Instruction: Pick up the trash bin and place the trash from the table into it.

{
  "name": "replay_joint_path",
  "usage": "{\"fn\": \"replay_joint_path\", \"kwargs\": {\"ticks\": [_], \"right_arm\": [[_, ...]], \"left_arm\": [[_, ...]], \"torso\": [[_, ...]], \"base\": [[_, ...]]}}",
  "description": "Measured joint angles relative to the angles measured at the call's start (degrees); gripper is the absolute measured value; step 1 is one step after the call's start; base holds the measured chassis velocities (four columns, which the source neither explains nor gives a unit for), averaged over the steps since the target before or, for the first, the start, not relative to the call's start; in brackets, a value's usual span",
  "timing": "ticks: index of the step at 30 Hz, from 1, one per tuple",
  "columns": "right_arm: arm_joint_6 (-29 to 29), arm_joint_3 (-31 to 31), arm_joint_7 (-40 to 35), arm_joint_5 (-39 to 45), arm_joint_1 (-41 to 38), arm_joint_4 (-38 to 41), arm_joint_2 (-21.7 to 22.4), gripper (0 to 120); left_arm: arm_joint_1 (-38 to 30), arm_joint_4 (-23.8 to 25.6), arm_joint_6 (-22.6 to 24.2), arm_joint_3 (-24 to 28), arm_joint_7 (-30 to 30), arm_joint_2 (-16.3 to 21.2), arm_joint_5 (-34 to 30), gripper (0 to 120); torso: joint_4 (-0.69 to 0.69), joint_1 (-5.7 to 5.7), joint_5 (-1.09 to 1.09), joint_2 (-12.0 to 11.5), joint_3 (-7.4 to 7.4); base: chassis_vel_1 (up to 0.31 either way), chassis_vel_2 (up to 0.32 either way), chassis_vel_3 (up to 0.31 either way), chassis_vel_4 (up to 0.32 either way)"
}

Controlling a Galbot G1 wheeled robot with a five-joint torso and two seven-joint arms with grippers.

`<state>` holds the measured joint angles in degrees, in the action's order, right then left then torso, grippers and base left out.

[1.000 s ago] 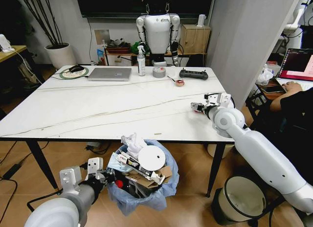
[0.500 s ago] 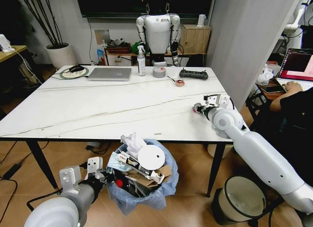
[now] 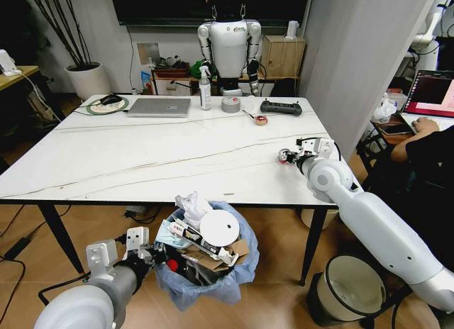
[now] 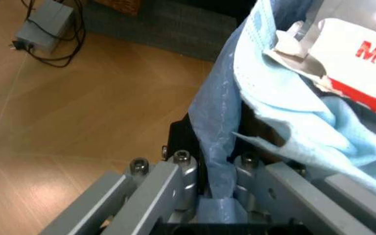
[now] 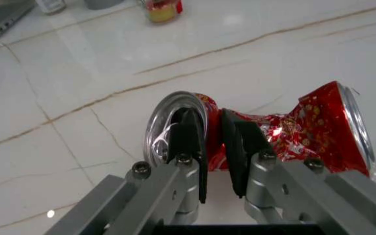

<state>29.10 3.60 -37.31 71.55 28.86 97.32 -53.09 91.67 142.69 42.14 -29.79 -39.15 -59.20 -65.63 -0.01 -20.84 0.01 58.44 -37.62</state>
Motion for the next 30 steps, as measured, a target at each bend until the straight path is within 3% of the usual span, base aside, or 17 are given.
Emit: {"fn": "replay_joint_path", "kwargs": {"ticks": [6, 10, 12, 19, 30], "right_arm": [[-0.85, -0.92, 0.61, 0.83, 0.89, 7.4, 1.95, 8], [-2.48, -2.14, 4.11, 1.26, 2.73, 16.64, 4.6, 8], [-4.21, -2.91, 9.1, 1.26, 4.51, 23.11, 6.71, 8], [-7.91, -2.58, 22.24, 1.2, 7.28, 32.63, 9.54, 8], [-8.56, -0.1, 36.93, -0.8, 9.84, 38.8, 13.88, 8]], "left_arm": [[-0.12, -0.27, 0.0, -0.02, -0.23, 0.01, 0.0, 2], [-0.17, -0.49, 0.0, 0.11, -0.44, -0.16, 0.04, 2], [-0.18, -0.7, 0.0, 0.17, -0.47, -0.31, 0.1, 2], [-0.55, -1.1, 0.0, 0.32, -0.56, -0.55, 0.2, 2], [-0.95, -1.55, 0.0, 0.64, -0.81, -0.09, 0.17, 2]], "torso": [[0.0, 0.0, -0.01, 0.0, 0.0], [0.0, 0.0, -0.01, 0.0, 0.0], [0.0, 0.01, -0.02, 0.0, 0.01], [0.0, 0.02, -0.01, 0.01, 0.01], [0.0, 0.02, -0.01, 0.01, 0.01]], "base": [[0.0, 0.0, 0.0, 0.0], [0.0, 0.0, 0.0, 0.0], [0.0, 0.0, 0.0, 0.0], [0.0, 0.0, 0.0, 0.0], [0.0, 0.0, 0.0, 0.0]]}}
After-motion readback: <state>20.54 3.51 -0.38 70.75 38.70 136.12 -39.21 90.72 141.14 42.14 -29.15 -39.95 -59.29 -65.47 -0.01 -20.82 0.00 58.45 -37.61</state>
